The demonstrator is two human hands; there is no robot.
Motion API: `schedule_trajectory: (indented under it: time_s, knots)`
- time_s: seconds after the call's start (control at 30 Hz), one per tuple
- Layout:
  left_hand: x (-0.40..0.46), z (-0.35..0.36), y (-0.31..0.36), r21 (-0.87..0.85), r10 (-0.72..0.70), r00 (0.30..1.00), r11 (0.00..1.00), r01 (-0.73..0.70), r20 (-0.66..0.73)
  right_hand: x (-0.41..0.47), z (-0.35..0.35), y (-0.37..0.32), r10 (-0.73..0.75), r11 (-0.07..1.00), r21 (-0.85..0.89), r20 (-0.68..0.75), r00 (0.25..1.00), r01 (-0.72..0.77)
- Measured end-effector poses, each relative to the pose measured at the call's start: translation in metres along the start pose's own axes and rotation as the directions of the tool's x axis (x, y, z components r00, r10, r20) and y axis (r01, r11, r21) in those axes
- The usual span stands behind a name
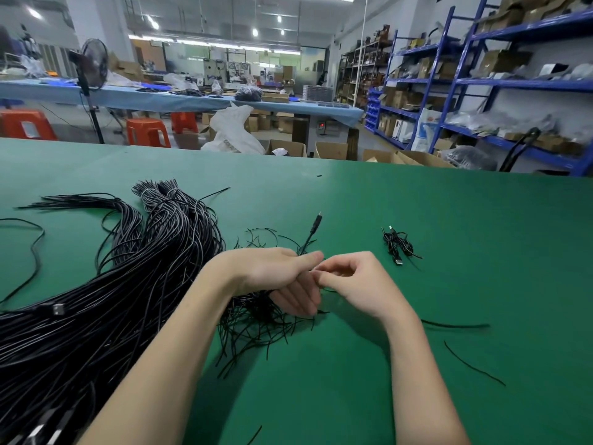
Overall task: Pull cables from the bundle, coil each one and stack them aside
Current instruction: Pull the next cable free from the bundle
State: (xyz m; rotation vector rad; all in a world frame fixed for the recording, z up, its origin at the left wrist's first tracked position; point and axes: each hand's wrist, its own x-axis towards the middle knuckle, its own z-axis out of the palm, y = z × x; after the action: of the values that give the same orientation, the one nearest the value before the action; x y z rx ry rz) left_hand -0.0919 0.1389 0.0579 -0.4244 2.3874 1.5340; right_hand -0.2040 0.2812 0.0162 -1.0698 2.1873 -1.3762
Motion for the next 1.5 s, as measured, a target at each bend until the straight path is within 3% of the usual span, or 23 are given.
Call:
schedule_trajectory:
  time_s: [0.1,0.17,0.27,0.37,0.47,0.57,0.73,0.9,1.0,1.17,1.33,1.4,1.5]
  knots:
    - [0.008,0.002,-0.001,0.076,-0.028,0.995,0.997,0.036,-0.099,0.004,0.003,-0.008,-0.032,0.999,-0.035,-0.11,0.993,0.028]
    - [0.014,0.001,-0.006,0.026,-0.016,0.983,0.999,0.021,-0.185,0.004,0.005,-0.014,-0.03,1.0,0.001,-0.155,0.987,0.03]
    - [0.024,-0.002,-0.015,-0.097,0.069,0.945,0.99,-0.105,-0.32,0.005,0.011,-0.022,0.007,0.989,0.146,-0.199,0.98,0.022]
    - [0.031,0.0,-0.019,-0.273,0.158,0.891,0.917,-0.293,-0.426,0.007,0.018,-0.03,0.038,0.94,0.338,-0.231,0.972,0.044]
    - [0.037,0.01,-0.018,-0.337,0.176,0.841,0.859,-0.385,-0.511,0.007,0.021,-0.035,0.117,0.839,0.544,-0.182,0.976,0.001]
    - [0.042,0.018,-0.016,-0.229,0.211,0.79,0.886,-0.403,-0.576,0.005,0.019,-0.037,0.183,0.744,0.663,-0.092,0.979,-0.078]
    - [0.039,0.015,-0.018,-0.065,0.346,0.778,0.895,-0.442,-0.524,0.002,0.011,-0.036,0.165,0.718,0.688,-0.02,0.986,-0.106]
    - [0.039,0.009,-0.022,-0.017,0.357,0.787,0.907,-0.421,-0.503,0.0,0.009,-0.03,0.11,0.821,0.565,-0.009,0.994,-0.085]
    - [0.042,0.007,-0.021,-0.214,0.329,0.79,0.844,-0.492,-0.517,0.001,0.011,-0.028,0.093,0.86,0.504,-0.009,0.996,-0.075]
    - [0.044,0.006,-0.012,-0.639,0.293,0.836,0.542,-0.545,-0.465,0.001,0.019,-0.022,0.11,0.851,0.501,0.126,0.986,-0.159]
    - [0.033,0.002,-0.009,-0.817,0.379,0.864,0.344,-0.464,-0.331,-0.004,0.016,-0.007,0.144,0.874,0.429,0.217,0.965,-0.227]
    - [0.027,-0.001,-0.01,-0.842,0.416,0.865,0.328,-0.429,-0.279,-0.007,0.013,-0.001,0.166,0.895,0.374,0.228,0.959,-0.244]
    - [0.022,-0.003,-0.012,-0.818,0.448,0.879,0.436,-0.377,-0.166,-0.006,0.01,0.006,0.174,0.894,0.373,0.219,0.96,-0.247]
